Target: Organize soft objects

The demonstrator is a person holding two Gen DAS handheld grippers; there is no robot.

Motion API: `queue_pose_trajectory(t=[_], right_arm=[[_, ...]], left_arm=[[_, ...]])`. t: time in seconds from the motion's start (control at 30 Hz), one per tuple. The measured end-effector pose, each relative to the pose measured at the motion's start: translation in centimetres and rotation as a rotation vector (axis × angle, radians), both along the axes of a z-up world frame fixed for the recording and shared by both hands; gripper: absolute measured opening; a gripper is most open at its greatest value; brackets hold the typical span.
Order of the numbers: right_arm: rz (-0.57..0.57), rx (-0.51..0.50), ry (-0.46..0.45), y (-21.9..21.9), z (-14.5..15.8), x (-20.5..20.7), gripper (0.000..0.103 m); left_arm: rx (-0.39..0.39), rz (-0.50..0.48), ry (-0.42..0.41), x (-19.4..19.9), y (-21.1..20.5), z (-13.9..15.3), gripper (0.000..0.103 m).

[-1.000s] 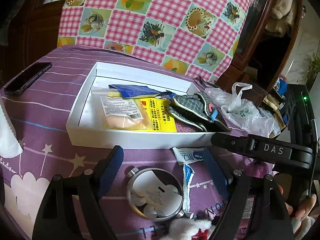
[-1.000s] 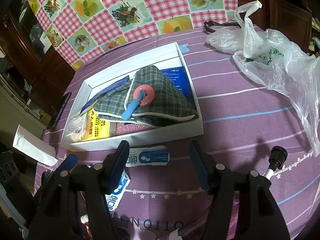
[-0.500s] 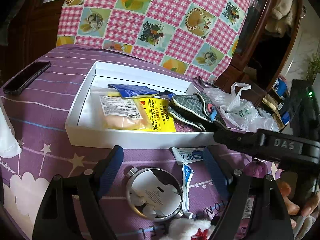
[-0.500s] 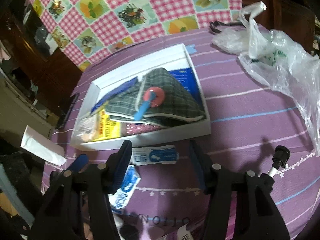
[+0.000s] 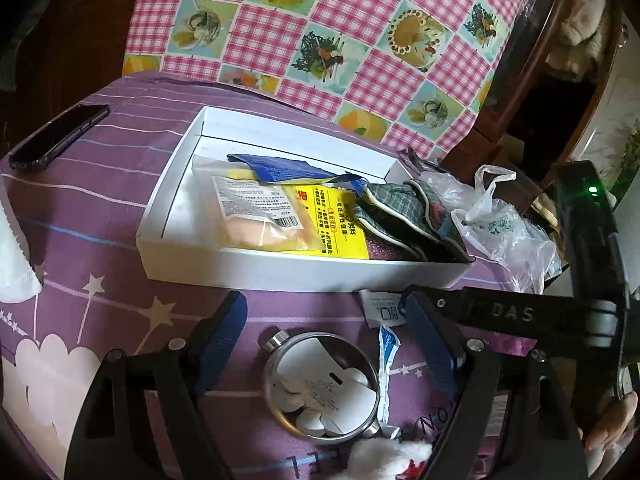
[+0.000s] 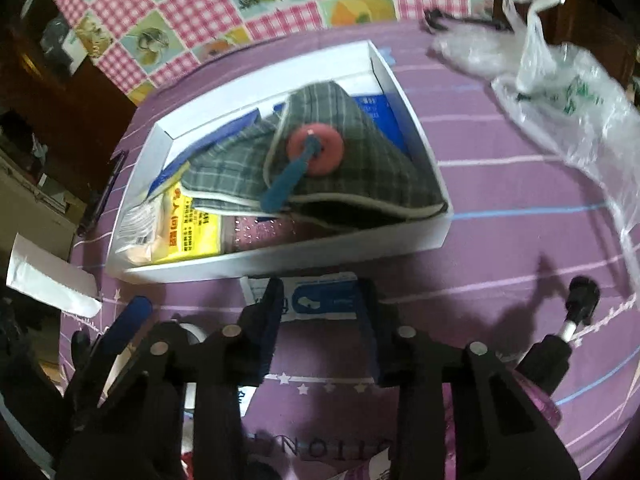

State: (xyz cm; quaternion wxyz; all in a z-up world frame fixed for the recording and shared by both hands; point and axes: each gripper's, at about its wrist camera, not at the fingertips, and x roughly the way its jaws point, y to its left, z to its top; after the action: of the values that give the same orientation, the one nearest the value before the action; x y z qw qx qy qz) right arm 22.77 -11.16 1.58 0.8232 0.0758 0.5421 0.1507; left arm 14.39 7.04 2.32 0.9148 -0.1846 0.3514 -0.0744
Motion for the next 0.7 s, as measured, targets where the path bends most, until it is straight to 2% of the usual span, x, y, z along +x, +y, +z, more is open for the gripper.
queue_pose_trajectory(t=[0.13, 0.2, 0.4, 0.47, 0.63, 0.7], right_arm=[[0.008, -0.049, 0.006, 0.4, -0.1, 0.0, 0.03], [0.03, -0.128, -0.006, 1.3, 0.0, -0.3, 0.026], [0.049, -0.264, -0.025, 2.2, -0.1, -0.8, 0.008], [0.041, -0.278, -0.026, 2.2, 0.0, -0.9, 0.001], [0.022, -0.236, -0.013, 1.3, 0.0, -0.8, 0.001], [0.007, -0.249, -0.01, 0.9, 0.0, -0.7, 0.001]], left_arm=[[-0.006, 0.007, 0.008, 0.1, 0.1, -0.2, 0.082], [-0.007, 0.017, 0.012, 0.1, 0.3, -0.2, 0.081], [-0.029, 0.043, 0.018, 0.1, 0.9, -0.4, 0.081], [-0.03, 0.041, 0.012, 0.0, 0.9, -0.4, 0.081], [-0.03, 0.034, 0.01, 0.0, 0.9, -0.3, 0.082], [-0.034, 0.035, 0.006, 0.0, 1.0, -0.3, 0.082]])
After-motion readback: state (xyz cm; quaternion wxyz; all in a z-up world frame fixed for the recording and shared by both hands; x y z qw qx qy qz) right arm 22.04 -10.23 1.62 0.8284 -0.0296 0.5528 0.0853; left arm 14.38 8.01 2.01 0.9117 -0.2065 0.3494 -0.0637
